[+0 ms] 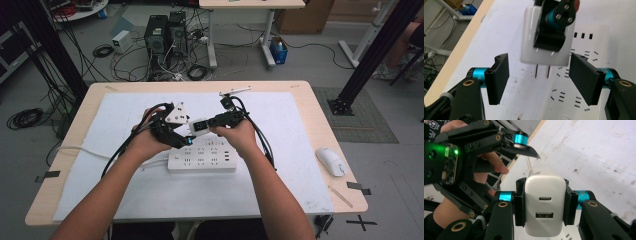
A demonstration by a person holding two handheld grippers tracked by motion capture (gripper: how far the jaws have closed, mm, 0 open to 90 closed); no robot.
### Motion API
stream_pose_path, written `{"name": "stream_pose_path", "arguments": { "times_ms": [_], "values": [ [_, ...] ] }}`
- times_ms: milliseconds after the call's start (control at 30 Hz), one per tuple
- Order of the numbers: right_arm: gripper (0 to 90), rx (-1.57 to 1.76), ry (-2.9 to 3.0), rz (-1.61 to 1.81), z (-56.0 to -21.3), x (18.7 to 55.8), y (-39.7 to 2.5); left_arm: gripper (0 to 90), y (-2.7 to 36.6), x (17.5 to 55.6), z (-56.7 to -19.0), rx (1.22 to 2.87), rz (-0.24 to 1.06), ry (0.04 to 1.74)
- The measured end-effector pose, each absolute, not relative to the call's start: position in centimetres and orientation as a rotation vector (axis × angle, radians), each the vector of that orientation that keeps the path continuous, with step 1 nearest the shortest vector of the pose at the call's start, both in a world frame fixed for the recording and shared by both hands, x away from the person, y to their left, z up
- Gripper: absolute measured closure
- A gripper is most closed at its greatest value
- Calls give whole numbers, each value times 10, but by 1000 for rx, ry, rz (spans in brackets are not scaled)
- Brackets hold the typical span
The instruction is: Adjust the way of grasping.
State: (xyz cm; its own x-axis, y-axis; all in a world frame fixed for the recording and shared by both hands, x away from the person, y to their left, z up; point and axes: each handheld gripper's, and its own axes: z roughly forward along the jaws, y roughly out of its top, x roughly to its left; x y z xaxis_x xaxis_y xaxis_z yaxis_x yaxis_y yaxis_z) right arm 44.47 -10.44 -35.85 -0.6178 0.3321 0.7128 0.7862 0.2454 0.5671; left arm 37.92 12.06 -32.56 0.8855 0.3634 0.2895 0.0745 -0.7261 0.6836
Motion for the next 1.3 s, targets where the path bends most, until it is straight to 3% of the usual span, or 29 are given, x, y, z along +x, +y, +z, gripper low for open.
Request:
{"name": "stream_pose_path", "arguments": {
  "times_ms": [367, 933, 1300],
  "values": [
    [624, -1030, -2221, -1375, -338, 441, -119, 242, 137, 386, -316, 2395, 491, 397],
    [623, -1076, -2506, -1246, -295, 435, -163, 77, 185, 412, -291, 2524, 366, 698],
    [623, -1062, -2632, -1115, -274, 435, -178, 16, 200, 427, -282, 2704, 237, 723]
  ]
}}
